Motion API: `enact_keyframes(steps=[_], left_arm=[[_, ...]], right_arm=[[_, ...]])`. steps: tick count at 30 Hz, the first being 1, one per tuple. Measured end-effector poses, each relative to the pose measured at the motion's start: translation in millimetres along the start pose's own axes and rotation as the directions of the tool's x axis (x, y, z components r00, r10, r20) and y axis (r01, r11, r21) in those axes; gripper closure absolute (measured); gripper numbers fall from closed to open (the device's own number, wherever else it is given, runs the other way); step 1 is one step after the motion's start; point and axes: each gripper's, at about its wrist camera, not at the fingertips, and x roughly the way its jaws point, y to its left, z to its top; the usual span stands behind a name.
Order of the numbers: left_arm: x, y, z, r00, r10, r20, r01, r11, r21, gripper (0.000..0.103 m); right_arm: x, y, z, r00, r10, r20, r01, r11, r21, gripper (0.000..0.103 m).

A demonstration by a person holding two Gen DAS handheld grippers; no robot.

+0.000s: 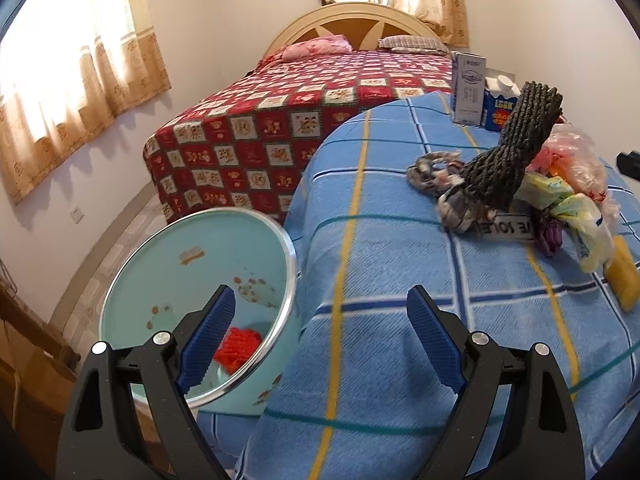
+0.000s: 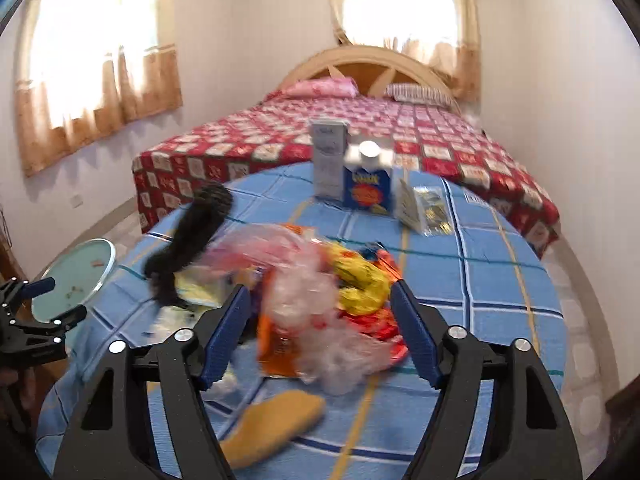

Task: Collect trash
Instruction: 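Grasp the black rope bundle with the left tool while the right tool grasps the clear plastic bag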

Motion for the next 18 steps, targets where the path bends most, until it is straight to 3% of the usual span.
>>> enact_keyframes(steps=[4,5,7,11,18], left_arm=[[4,-16,12,0.999,-0.049,0.019,0.048,0.999,0.026,0.017],[5,-21,14,0.998,-0.057,0.023,0.056,0.998,0.037,0.017],[7,-27,18,0.996,-0.080,0.028,0.078,0.996,0.048,0.017],[6,-41,28,0.989,-0.134,0.056,0.131,0.989,0.066,0.018],[11,-68,49,0.974,-0.200,0.103,0.188,0.976,0.109,0.018]], right_arm=[[20,-2,-4,0.998,0.037,-0.049,-0.038,0.999,-0.019,0.036],[25,-1,-4,0.997,0.049,-0.063,-0.051,0.998,-0.026,0.045],[37,2,-5,0.989,0.094,-0.117,-0.099,0.995,-0.034,0.075],[31,4,-7,0.987,0.122,-0.107,-0.127,0.991,-0.036,0.081],[-5,-17,4,0.995,0.102,0.008,-0.102,0.995,0.022,0.081]])
